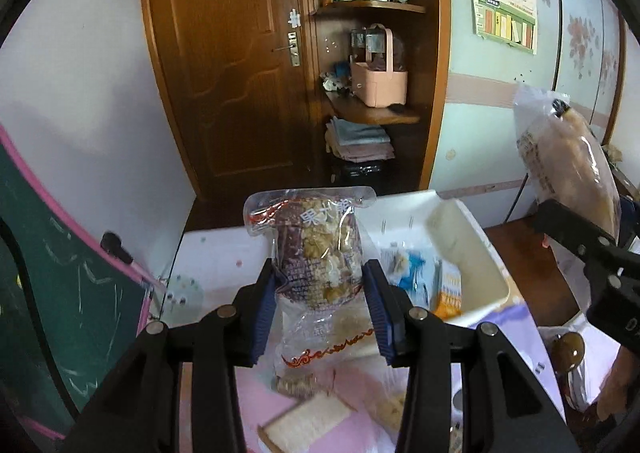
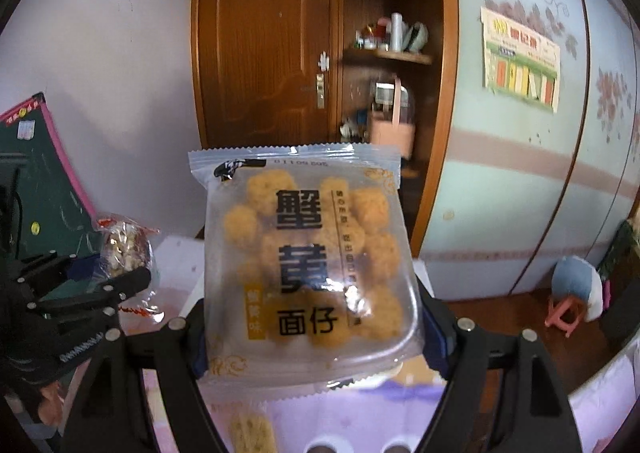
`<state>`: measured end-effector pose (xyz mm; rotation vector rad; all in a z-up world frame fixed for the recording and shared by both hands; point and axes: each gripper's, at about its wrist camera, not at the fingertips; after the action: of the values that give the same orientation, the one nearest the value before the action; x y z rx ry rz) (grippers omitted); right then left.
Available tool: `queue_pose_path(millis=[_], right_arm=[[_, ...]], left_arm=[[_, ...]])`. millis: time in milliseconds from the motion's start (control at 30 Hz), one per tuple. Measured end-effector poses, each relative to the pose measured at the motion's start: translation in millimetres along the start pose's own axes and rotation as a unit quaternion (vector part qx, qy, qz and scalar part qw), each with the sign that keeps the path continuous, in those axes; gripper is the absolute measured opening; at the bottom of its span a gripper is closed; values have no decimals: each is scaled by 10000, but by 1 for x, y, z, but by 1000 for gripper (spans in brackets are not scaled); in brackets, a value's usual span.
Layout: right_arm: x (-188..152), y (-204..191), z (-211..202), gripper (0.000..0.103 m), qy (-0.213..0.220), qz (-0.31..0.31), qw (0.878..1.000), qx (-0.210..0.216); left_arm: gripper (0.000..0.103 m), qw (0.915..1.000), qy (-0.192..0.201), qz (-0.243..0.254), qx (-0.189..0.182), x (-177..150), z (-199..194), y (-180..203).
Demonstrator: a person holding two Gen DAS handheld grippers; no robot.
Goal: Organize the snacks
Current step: 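Lift both packets up over the white bin, then drop both packets into the bin and open both tools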
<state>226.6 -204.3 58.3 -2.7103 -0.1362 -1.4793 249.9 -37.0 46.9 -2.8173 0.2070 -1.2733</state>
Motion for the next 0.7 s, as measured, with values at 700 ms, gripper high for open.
queue_pose_path(millis=[700], right_arm=[[18,26,128,81,-1023,278,9940,-278]], left_arm=[[41,9987,-503,-46,-9,46,116,11]])
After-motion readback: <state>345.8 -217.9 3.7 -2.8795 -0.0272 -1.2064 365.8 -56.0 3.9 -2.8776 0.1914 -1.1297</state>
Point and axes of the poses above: each gripper's, at about its wrist camera, not at the fingertips, and z roughly the way its jaws point, y to its right, x to its top, and after that the axes turned 4 degrees about x, right-handed
